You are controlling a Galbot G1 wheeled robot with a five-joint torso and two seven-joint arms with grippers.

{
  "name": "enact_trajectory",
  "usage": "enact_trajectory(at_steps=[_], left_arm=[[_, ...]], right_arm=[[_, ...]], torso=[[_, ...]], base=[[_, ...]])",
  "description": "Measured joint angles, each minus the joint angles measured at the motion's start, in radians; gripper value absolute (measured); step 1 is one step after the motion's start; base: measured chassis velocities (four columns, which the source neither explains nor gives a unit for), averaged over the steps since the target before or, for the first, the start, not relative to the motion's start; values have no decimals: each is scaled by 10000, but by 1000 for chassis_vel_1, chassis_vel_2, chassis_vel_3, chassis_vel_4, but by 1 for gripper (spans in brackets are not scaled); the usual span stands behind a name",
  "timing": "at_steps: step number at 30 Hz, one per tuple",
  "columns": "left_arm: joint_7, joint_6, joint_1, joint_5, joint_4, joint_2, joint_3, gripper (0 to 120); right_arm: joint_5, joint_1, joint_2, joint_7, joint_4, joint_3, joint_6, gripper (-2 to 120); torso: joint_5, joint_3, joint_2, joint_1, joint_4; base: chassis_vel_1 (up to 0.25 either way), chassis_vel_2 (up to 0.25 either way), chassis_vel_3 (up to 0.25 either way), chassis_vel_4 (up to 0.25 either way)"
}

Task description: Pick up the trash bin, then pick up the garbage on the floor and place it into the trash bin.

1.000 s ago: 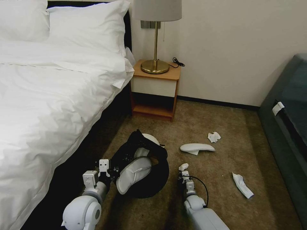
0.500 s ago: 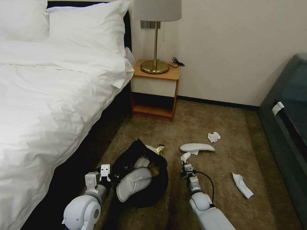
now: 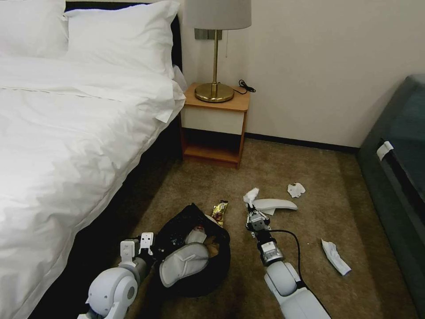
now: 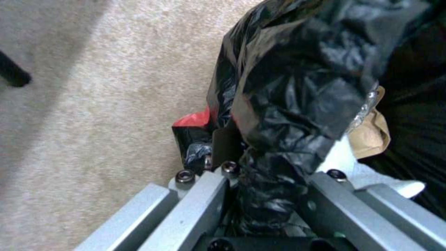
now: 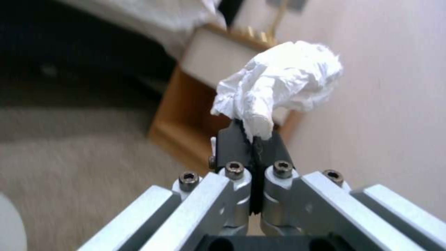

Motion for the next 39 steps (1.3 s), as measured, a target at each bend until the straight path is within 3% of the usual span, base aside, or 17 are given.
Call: enact_trajectory(at_steps=[13, 15, 18, 21, 26, 39], left_arm=[[-354, -12, -603, -1066, 532, 1134, 116, 0], [-547, -14, -1011, -1513, 822, 1347, 252, 0], [-612, -14, -1235, -1650, 923, 1381, 297, 0], [-771, -29, -1947, -2078, 1144, 1393, 449, 0], [-831, -34, -2517, -2204, 1632, 1366, 703, 0], [-802, -34, -3568, -2686, 2812, 1195, 1432, 0]], right_arm=[[-12, -466, -711, -375, 2362, -651, 62, 0], [64, -483, -951, -482, 2818, -897, -31, 0], [74, -475, -1044, -551, 2998, -984, -75, 0], [112, -438, -1289, -697, 3454, -1202, -240, 0], [154, -636, -1562, -762, 3794, -1376, -383, 0], [142, -873, -2101, -845, 4049, -2130, -485, 0]], torso=[[-2, 0, 0, 0, -2], [-3, 0, 1, 0, -3], [-2, 0, 0, 0, -4], [-1, 0, 1, 0, -5], [-2, 1, 1, 0, -5], [-1, 1, 0, 1, -5]], base=[[0, 0, 0, 0], [0, 0, 0, 0], [0, 0, 0, 0], [0, 0, 0, 0], [0, 0, 0, 0], [0, 0, 0, 0]])
